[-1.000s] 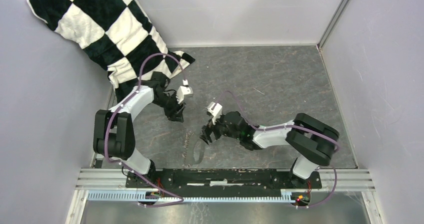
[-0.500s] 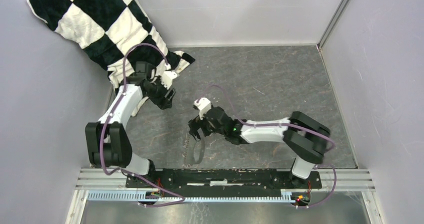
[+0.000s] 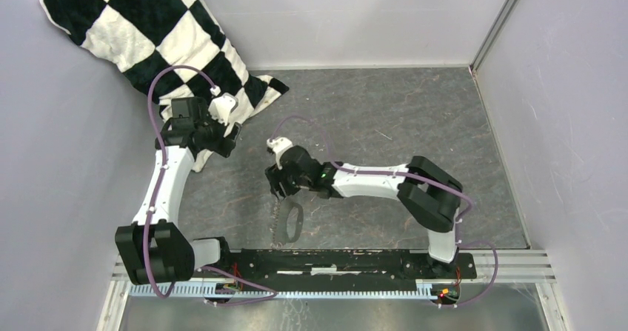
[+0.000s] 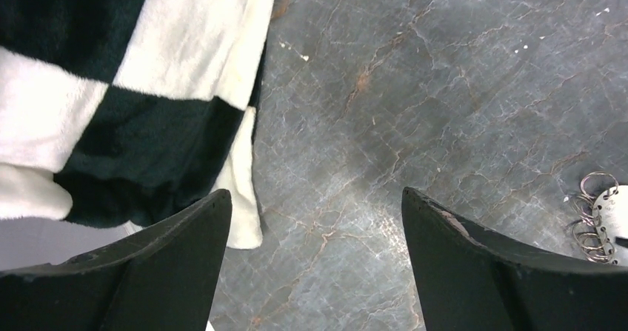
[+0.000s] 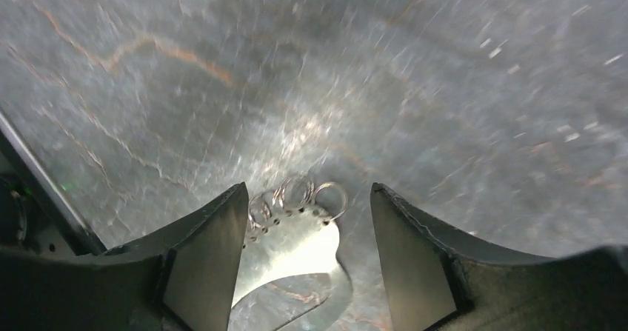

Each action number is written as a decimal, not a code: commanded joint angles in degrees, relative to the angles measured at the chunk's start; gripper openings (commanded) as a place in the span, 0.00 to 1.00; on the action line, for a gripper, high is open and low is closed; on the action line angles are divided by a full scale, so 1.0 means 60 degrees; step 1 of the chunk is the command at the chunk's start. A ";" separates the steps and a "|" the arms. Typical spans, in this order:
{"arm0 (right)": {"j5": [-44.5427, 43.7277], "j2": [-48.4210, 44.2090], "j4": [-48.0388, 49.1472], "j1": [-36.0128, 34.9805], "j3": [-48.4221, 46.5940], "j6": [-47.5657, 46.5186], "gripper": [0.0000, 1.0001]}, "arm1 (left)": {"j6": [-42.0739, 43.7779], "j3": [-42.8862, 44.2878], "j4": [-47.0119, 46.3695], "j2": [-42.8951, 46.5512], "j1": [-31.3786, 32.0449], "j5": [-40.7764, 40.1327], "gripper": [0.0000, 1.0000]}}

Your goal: Put the keys on the keyring

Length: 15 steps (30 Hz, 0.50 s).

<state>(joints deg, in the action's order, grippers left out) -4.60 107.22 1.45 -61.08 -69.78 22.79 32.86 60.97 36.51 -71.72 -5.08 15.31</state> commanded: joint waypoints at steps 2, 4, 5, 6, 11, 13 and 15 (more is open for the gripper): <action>0.0300 0.0733 -0.1429 -0.0268 -0.0556 0.0709 0.60 | -0.0619 -0.0387 -0.0592 0.0522 -0.0018 -0.0493 0.90; 0.0229 0.0769 -0.1501 -0.0291 -0.0485 0.0906 0.60 | -0.0565 -0.0506 -0.0596 0.0507 -0.0018 -0.0540 0.89; 0.0137 0.0787 -0.1579 -0.0286 -0.0488 0.0965 0.60 | -0.0536 -0.0565 -0.0591 0.0515 -0.0025 -0.0532 0.89; 0.0053 0.0803 -0.1659 -0.0288 -0.0514 0.1019 0.60 | -0.0516 -0.0625 -0.0592 0.0537 -0.0018 -0.0472 0.88; 0.0233 0.0881 -0.1576 -0.0241 -0.0455 0.1220 0.61 | -0.0511 -0.0777 -0.0589 0.0628 -0.0020 -0.0291 0.87; 0.0372 0.0924 -0.1413 -0.0174 -0.0420 0.1389 0.61 | -0.0523 -0.0838 -0.0598 0.0605 -0.0027 -0.0243 0.87; 0.0351 0.0917 -0.1339 -0.0114 -0.0439 0.1465 0.61 | -0.0526 -0.0898 -0.0616 0.0575 -0.0018 -0.0196 0.86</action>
<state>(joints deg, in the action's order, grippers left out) -2.98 112.46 -8.54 -62.43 -71.44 29.15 32.10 56.07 34.94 -69.58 -5.08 13.17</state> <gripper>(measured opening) 0.612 0.870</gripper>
